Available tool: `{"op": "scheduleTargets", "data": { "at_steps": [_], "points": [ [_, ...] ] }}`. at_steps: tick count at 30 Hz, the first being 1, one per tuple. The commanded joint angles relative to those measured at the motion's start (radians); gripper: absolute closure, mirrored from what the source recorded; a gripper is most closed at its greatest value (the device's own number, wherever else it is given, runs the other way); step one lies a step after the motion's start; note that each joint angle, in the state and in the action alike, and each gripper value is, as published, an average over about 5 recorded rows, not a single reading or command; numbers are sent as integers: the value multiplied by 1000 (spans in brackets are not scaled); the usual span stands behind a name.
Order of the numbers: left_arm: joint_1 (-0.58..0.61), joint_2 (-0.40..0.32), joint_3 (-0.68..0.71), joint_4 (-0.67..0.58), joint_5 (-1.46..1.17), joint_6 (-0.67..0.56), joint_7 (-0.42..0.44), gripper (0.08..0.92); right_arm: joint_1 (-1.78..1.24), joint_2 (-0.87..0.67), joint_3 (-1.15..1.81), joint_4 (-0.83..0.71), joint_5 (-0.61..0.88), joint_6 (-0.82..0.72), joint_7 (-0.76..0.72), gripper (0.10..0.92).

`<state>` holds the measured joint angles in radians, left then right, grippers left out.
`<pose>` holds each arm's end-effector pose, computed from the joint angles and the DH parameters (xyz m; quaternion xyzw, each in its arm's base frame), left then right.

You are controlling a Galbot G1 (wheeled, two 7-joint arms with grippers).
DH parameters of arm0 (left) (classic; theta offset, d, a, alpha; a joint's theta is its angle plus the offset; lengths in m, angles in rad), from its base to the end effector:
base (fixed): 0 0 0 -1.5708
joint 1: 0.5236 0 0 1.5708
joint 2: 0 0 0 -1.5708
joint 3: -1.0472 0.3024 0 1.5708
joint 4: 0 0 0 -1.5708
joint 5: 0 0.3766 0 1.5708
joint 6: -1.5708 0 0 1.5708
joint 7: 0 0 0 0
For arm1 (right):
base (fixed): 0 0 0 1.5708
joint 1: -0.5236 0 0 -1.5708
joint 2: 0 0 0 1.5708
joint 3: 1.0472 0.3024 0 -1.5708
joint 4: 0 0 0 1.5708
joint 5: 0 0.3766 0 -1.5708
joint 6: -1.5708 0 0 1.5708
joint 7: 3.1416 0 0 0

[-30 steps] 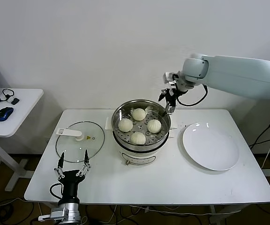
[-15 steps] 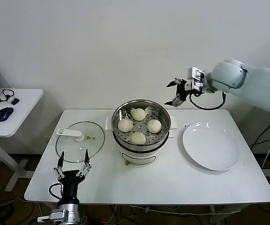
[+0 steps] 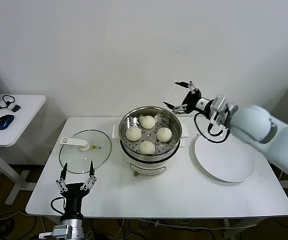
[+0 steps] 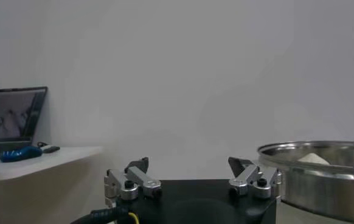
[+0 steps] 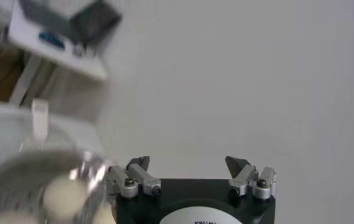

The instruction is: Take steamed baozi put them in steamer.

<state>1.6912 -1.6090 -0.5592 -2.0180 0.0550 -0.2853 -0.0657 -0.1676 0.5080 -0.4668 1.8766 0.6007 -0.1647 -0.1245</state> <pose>0.1874 0.0067 -0.3156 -0.0521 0.9974 0.0218 0.0439 0.3985 -0.0191 -0.0741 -0.3512 0.8783 -0.3219 0.0414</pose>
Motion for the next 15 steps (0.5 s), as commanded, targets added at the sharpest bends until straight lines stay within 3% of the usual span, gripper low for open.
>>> {"op": "scheduleTargets", "data": {
  "at_steps": [1,15],
  "points": [
    [5,-36,1,6,13,-4,0,177,-1403,432,1168,136,-266,303,141,203],
    [15,-28,5,32,23,-27,-5,177,-1560,745,1155,93,-229,664,83,203]
  ]
}}
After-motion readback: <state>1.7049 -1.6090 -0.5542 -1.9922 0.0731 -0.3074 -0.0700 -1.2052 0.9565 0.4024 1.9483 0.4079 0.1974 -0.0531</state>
